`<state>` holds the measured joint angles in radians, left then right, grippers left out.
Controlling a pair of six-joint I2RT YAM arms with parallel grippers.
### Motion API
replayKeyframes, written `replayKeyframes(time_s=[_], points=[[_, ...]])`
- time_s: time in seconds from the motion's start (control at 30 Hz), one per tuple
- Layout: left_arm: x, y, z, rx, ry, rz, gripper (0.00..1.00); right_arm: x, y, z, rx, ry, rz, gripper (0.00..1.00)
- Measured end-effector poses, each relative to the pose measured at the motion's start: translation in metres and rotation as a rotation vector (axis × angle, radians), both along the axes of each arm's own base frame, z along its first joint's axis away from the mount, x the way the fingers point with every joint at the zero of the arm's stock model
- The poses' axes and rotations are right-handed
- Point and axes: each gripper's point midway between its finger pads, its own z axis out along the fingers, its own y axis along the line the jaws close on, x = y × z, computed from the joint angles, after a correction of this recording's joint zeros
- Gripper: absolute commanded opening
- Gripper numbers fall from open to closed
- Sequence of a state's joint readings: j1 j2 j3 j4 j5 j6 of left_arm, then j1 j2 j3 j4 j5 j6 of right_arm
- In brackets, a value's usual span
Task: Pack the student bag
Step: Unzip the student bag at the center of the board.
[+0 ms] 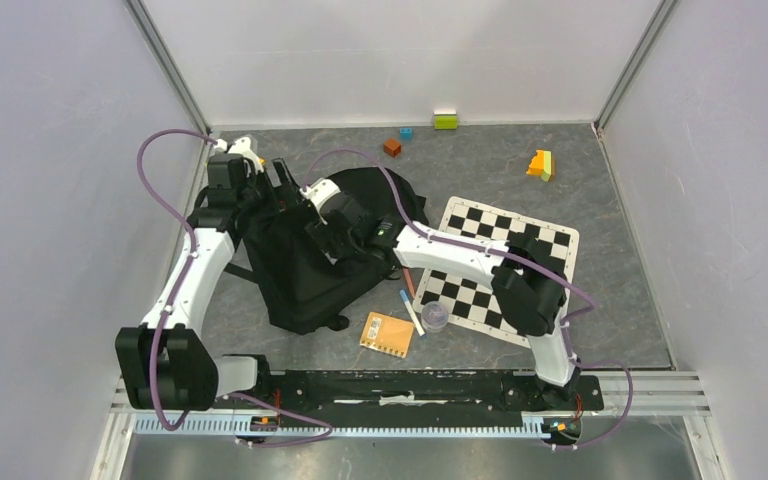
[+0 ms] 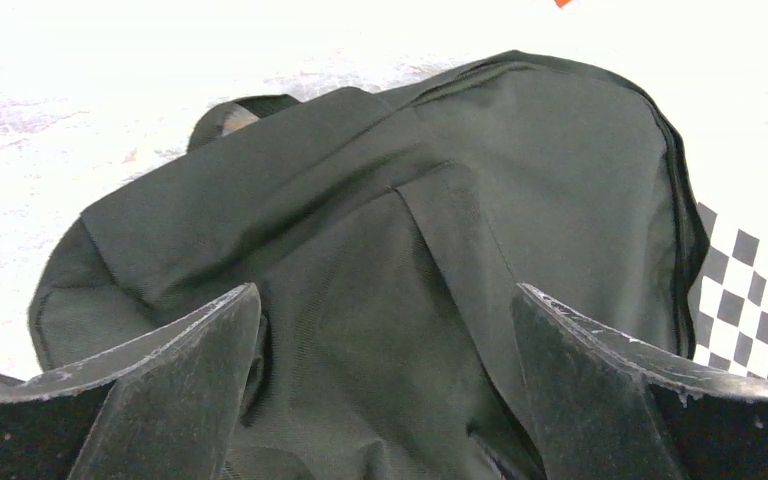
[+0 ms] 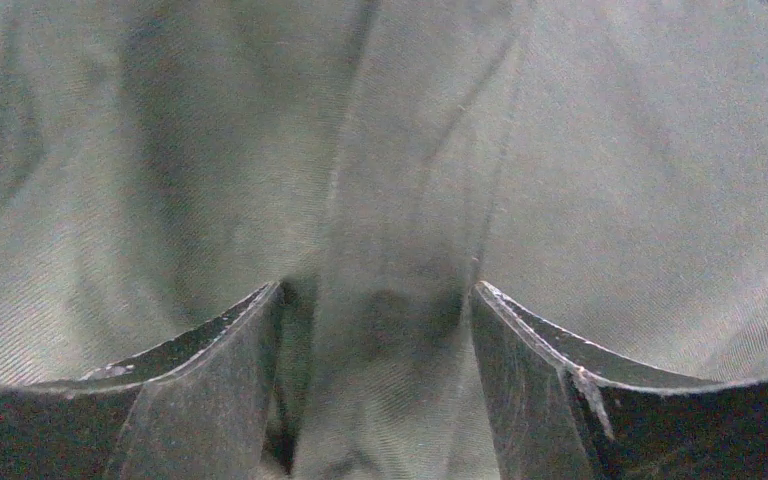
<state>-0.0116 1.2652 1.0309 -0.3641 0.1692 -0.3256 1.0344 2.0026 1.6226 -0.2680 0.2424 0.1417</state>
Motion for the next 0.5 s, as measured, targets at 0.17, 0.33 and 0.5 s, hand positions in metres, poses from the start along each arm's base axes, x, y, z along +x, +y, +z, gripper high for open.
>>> replayKeyframes(time_s=[0.17, 0.33, 0.5], points=[[-0.002, -0.011, 0.000, -0.001, 0.002, -0.024, 1.00, 0.026, -0.028, -0.004, -0.059, -0.047, -0.145, 0.64], [-0.008, -0.034, -0.006, 0.066, 0.016, -0.050, 1.00, 0.035, -0.054, -0.011, -0.075, -0.057, -0.234, 0.26], [-0.023, -0.061, -0.014, 0.125, 0.048, -0.107, 1.00, 0.037, -0.074, -0.014, 0.011, -0.008, -0.262, 0.02]])
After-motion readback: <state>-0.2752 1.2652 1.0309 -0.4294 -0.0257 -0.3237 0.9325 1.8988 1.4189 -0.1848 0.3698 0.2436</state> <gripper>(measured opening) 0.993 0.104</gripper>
